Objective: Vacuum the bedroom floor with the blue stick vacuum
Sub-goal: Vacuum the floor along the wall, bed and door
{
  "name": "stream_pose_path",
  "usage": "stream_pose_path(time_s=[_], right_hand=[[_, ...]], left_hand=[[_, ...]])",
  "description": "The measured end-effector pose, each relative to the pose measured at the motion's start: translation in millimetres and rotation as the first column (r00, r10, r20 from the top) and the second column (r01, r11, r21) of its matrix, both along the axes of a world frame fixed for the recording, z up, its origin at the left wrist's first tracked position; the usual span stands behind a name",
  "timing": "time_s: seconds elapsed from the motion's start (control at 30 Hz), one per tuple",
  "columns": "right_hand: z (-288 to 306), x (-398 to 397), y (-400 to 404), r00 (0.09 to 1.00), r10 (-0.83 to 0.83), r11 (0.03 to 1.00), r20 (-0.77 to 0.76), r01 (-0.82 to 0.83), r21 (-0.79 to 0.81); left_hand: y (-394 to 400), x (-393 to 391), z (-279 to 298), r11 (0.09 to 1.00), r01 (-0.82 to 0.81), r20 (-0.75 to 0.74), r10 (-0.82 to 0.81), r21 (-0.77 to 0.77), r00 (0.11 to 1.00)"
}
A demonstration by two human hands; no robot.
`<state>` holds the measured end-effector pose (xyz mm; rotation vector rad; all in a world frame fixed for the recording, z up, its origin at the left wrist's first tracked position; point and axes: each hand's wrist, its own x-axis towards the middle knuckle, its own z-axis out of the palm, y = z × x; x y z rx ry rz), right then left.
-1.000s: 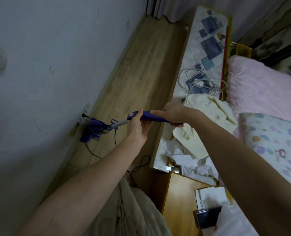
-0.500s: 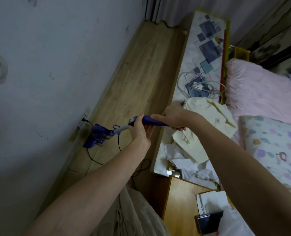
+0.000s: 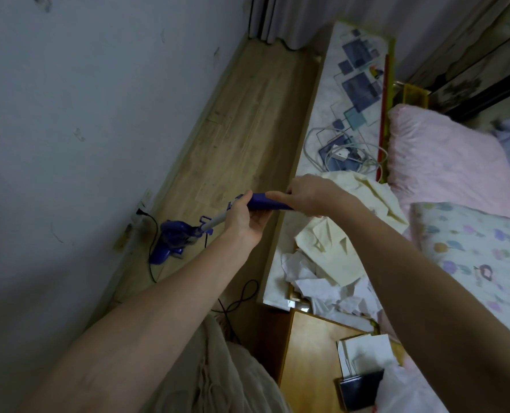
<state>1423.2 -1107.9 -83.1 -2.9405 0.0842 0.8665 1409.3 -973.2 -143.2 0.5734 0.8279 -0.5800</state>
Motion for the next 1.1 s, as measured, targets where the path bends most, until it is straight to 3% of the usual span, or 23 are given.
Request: stream_pose_path(time_s=[0.17, 0.27, 0.37, 0.6, 0.8, 0.97, 1.1], right_hand=[[21, -19, -34, 0.999, 0.022, 0.987, 0.029, -0.017, -0.161], [30, -31, -43, 0.998, -0.044, 0.985, 0.037, 0.05, -0.167], [31, -24, -41, 0.999, 0.049, 0.976, 0.02, -0.044, -0.212], [51, 6, -6, 0.993, 0.031, 0.995, 0.118, -0.02, -0.098], [70, 34, -8, 0.991, -0.032, 0.998, 0.128, 0.039, -0.055], [53, 57, -8, 0.994, -0.09, 0.995, 0.066, 0.092, -0.037], [52, 89, 1, 1.0, 0.01, 1.0, -0.018, -0.01, -0.018]], left_hand=[[-35, -10, 17, 0.992, 0.105, 0.025, -0.104, -0.063, 0.994], [-49, -17, 23, 0.985, 0.162, 0.044, -0.159, -0.058, 0.986], [-46, -13, 28, 0.989, 0.137, 0.051, -0.134, -0.053, 0.99], [-17, 15, 39, 0.999, 0.036, 0.045, -0.035, -0.026, 0.998], [-22, 49, 46, 0.996, 0.089, 0.091, -0.086, -0.022, 0.992], [-19, 76, 34, 0.992, 0.129, 0.069, -0.129, 0.004, 0.989], [-16, 109, 25, 0.993, 0.118, 0.018, -0.119, 0.025, 0.993]])
